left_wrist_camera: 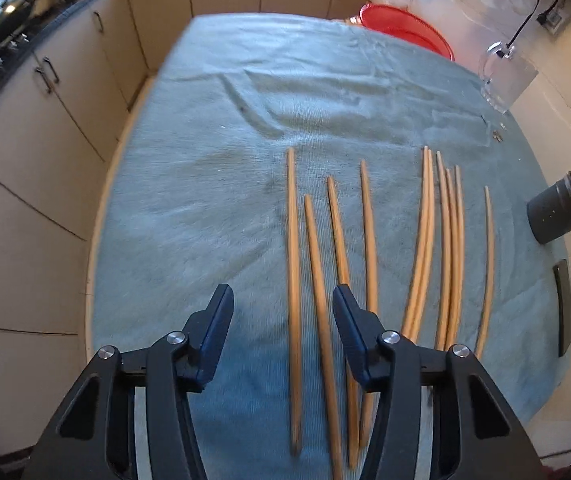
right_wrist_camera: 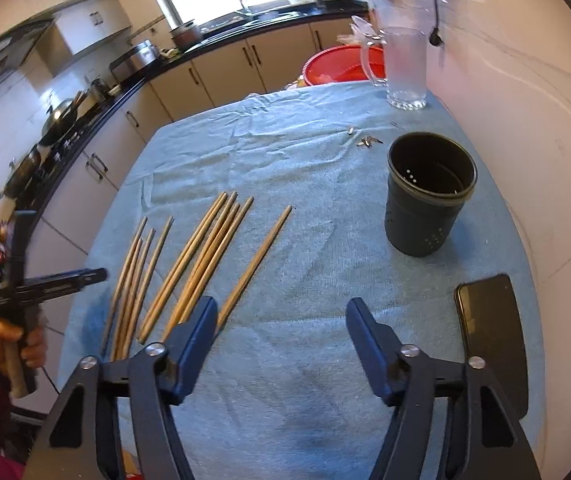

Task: Organize utensils
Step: 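Close left tool on one chopstick while right tool closes on another chopstick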

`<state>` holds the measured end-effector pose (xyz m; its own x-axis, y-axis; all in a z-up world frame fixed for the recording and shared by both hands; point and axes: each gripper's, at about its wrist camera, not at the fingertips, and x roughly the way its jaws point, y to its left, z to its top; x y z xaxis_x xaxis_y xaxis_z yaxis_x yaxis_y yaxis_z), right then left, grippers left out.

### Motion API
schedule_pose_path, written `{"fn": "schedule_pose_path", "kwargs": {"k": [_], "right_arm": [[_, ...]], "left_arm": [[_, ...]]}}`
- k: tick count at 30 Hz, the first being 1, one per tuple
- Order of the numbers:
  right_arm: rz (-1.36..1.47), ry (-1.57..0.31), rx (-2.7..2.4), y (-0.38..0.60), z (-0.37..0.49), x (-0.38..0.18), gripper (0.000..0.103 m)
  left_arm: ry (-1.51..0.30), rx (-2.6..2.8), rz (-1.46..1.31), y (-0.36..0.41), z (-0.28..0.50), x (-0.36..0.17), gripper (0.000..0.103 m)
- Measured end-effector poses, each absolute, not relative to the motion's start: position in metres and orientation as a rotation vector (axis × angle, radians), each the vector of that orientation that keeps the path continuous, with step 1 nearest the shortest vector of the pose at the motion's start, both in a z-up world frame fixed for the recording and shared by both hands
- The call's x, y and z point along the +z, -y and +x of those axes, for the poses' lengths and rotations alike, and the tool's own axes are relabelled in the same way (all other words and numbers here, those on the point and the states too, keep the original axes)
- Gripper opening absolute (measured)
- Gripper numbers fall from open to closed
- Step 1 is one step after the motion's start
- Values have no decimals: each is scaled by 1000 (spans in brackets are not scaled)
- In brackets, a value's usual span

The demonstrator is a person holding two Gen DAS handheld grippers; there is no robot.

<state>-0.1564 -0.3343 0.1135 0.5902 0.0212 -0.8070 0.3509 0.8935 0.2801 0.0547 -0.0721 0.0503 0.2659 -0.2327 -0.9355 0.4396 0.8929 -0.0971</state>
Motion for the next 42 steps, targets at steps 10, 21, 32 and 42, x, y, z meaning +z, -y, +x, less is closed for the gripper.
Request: {"fn": "schedule_pose_path", "kwargs": {"k": [10,21,32,42], "right_arm": [[492,-932,-295,342,-170,117,68],[648,-1079,-255,350,-95,90,43],[668,-1280,-302,352,-1,34,31],[566,-1385,-371,336,28,10,21]], "left_arm": [[-1288,-513,228,96,93,18,27],[-1275,-485,289,92,98,17,8],[-1299,-518,264,84,100,15,8],[-1293,-550,255,88,105,13,7]]}}
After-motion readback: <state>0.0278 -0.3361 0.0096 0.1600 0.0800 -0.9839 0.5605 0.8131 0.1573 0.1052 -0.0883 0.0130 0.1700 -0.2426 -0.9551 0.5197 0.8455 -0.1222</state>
